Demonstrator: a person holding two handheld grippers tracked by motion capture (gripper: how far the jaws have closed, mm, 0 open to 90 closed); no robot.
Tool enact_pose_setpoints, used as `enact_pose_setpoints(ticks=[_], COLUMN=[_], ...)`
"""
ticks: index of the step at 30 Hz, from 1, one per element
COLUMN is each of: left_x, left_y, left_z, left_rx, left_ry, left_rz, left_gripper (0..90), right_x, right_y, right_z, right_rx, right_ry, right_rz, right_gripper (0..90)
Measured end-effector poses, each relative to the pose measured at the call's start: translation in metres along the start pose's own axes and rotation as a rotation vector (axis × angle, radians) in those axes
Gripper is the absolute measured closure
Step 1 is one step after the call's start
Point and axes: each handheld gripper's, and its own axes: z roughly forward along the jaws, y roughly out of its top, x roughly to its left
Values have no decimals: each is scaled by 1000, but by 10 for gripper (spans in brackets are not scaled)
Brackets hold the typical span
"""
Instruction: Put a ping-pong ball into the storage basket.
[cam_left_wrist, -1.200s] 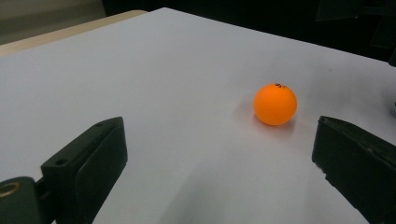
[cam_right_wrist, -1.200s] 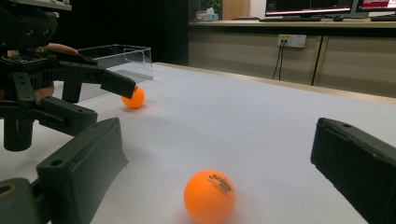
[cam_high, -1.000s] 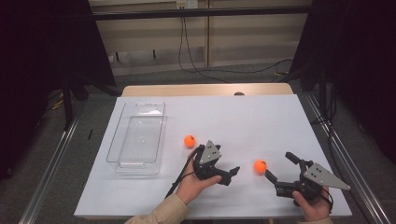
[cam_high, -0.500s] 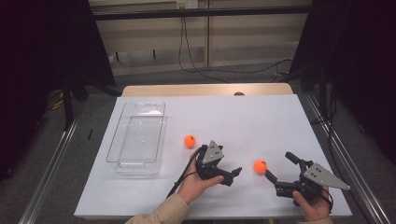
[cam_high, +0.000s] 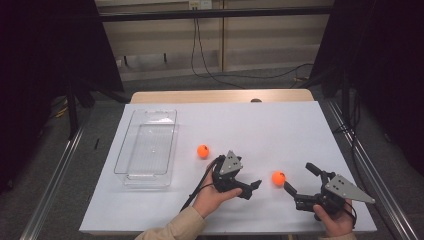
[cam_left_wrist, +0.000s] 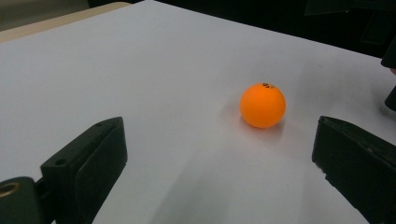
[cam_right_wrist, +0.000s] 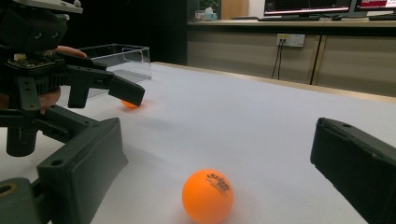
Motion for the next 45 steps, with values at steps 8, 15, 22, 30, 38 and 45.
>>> enact_pose_setpoints(ticks=[8,15,22,30,38,45], left_x=[-1,-1,-3,-5,-6,-6], left_y=[0,0,0,1,3,4], left_z=[2,4,7,10,12,15], left_rx=[5,16,16,22,23,26], left_ry=[-4,-7,-15,-20,-20,-22], left_rz=[0,-3,2,12,15,17], left_gripper=[31,31,31,31,31,31], right_x=[0,0,-1,-1,-1,-1], right_y=[0,0,0,0,0,0], right_z=[0,0,0,0,0,0], right_rx=[3,2,5,8,8,5], right_ry=[2,0,-2,-3,-3,-5], right_rz=[-5,-4,-3,-3,-5,-4], right_gripper=[23,23,23,21,17,15])
